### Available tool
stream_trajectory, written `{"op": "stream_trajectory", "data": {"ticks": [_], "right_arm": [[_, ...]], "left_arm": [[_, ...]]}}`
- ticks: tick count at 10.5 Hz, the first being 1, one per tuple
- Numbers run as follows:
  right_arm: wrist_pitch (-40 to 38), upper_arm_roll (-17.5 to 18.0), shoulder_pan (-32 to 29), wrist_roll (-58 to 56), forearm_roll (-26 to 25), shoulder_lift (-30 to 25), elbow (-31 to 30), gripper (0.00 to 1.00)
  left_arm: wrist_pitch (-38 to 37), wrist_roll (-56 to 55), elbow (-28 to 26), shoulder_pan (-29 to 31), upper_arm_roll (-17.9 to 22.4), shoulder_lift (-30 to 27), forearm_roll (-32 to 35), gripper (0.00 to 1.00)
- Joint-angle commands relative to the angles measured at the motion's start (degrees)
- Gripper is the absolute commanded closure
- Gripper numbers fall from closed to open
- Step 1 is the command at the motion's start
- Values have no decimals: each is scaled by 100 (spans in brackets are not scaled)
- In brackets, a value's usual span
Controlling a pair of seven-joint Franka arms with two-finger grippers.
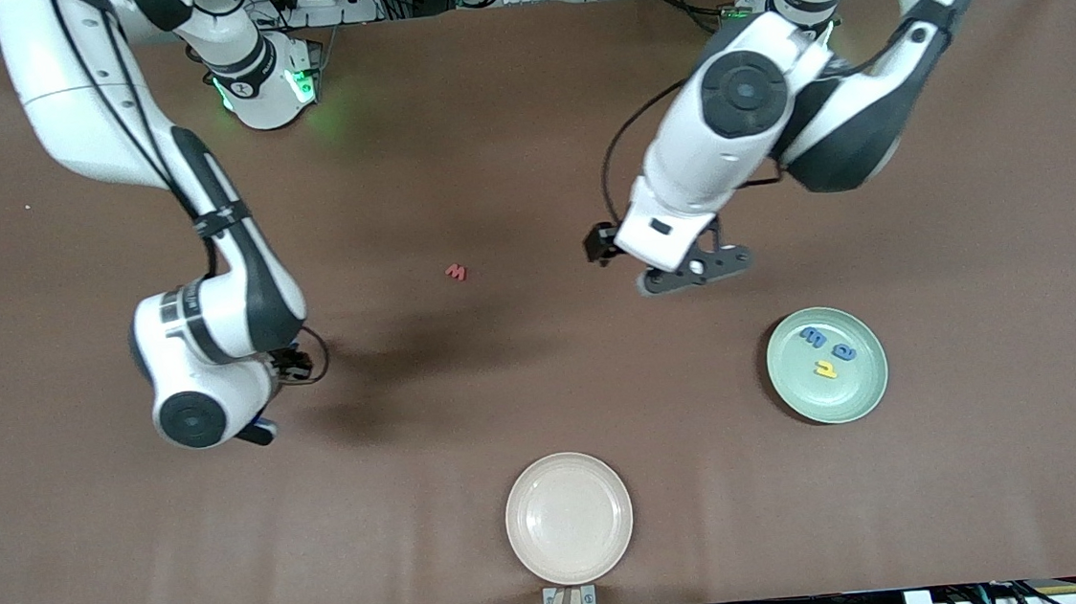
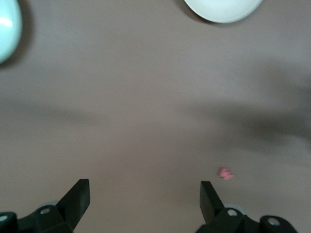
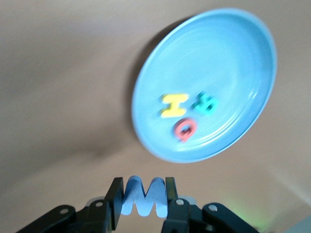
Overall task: Sort uppercase to blue plate, lowercase to green plate
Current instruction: 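Carry blue M toward the blue plate while the left gripper reaches pink W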
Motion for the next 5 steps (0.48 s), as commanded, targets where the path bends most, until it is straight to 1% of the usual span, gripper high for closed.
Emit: {"op": "stream_trajectory", "data": {"ticks": [1, 2, 3, 4, 5], "right_arm": [[-8, 101, -381, -601, -309, -88, -245, 74], [-8, 101, -512, -699, -327, -88, -280, 74], [-26, 92, -548, -900, -466, -45, -324, 75], [35, 100, -792, -1015, -572, -35, -351, 76], [36, 101, -873, -1295, -617, -35, -368, 76]], "left_arm": [[526, -882, 61, -1019, 722, 257, -43, 0], [737, -1208, 69, -1529, 1136, 362, -52, 0], [931, -1499, 104, -1943, 1453, 476, -52, 0], [1107, -1763, 235, -2338, 1691, 669, -52, 0], [1204, -1974, 454, -2769, 2024, 897, -43, 0]]}}
